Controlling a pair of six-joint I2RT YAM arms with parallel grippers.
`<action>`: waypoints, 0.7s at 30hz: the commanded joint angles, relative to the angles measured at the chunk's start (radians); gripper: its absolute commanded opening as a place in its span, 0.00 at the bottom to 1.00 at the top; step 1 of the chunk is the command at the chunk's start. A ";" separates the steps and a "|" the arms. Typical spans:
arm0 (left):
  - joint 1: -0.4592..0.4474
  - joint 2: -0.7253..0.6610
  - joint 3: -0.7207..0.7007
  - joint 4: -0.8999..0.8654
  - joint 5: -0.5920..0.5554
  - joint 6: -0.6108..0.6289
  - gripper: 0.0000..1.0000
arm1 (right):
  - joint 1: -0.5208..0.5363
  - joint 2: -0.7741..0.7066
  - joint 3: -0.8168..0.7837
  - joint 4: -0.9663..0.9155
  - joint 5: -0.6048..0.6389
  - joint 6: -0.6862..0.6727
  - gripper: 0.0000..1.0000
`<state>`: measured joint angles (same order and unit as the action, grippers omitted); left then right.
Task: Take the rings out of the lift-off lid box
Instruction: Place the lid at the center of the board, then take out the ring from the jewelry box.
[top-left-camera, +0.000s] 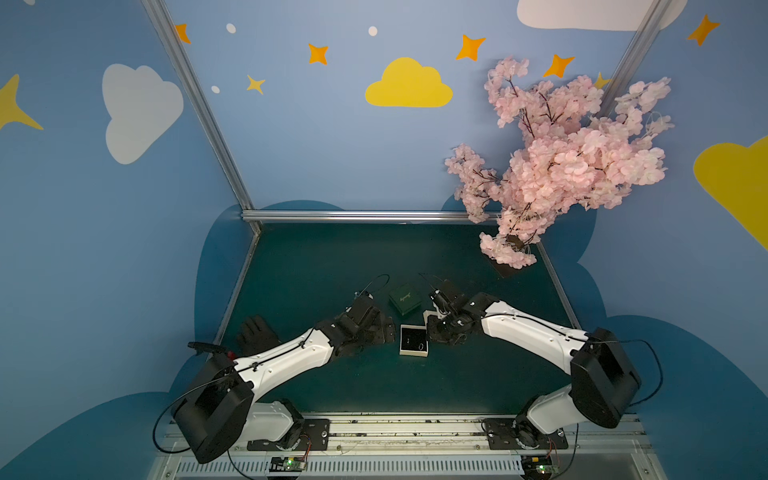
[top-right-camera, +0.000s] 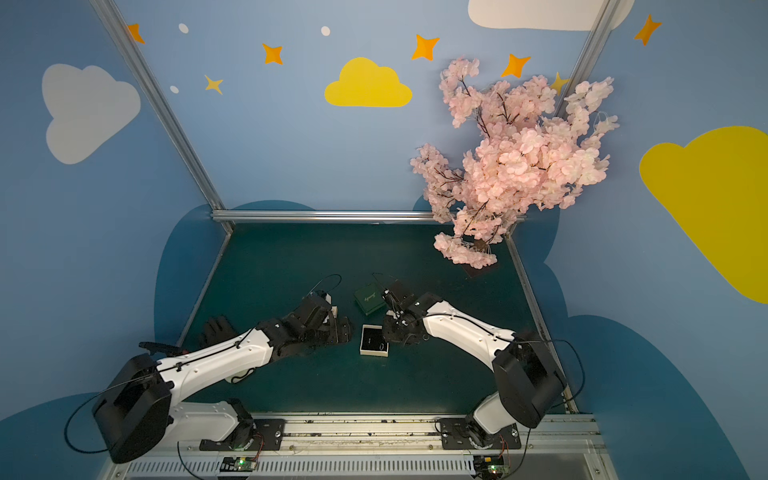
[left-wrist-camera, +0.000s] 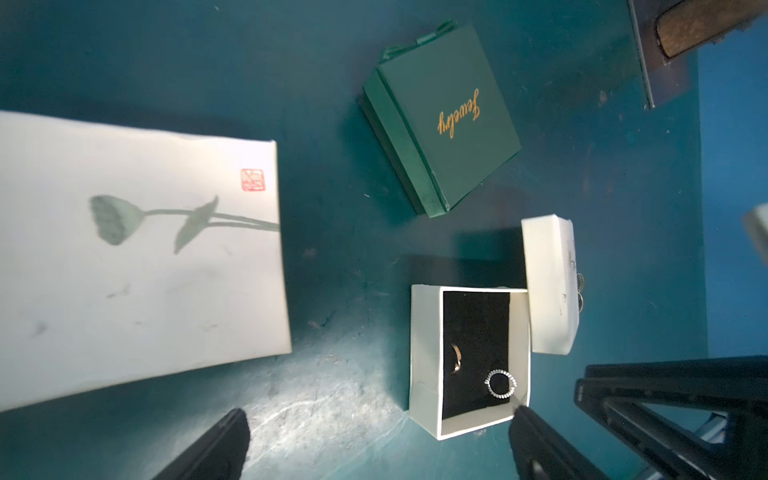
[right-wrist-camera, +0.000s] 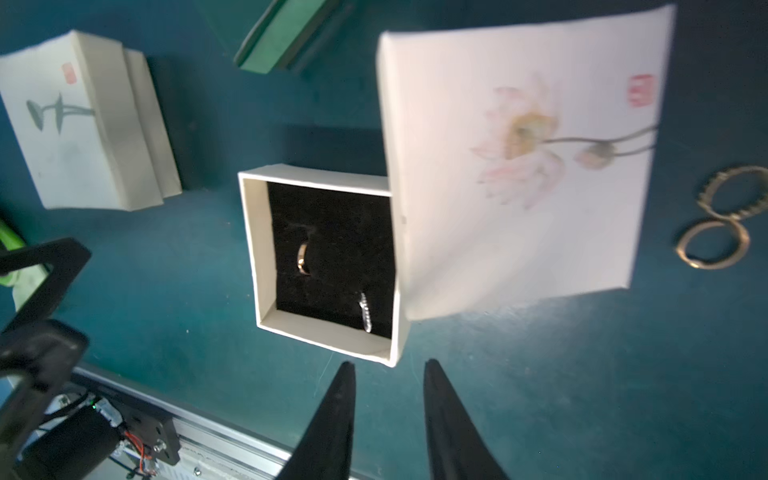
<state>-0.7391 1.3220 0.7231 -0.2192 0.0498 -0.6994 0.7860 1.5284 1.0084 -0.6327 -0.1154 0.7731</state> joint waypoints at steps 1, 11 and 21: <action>0.006 0.003 -0.009 0.030 0.042 -0.016 0.98 | 0.024 0.048 0.032 0.028 -0.021 0.019 0.31; 0.007 -0.035 -0.056 0.038 0.043 -0.046 0.98 | 0.042 0.139 0.065 0.040 -0.025 0.032 0.26; 0.007 -0.049 -0.066 0.026 0.027 -0.045 0.98 | 0.077 0.163 0.128 -0.047 0.091 0.019 0.26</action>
<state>-0.7349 1.2911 0.6609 -0.1871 0.0921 -0.7444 0.8474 1.6718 1.0981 -0.6250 -0.0830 0.7963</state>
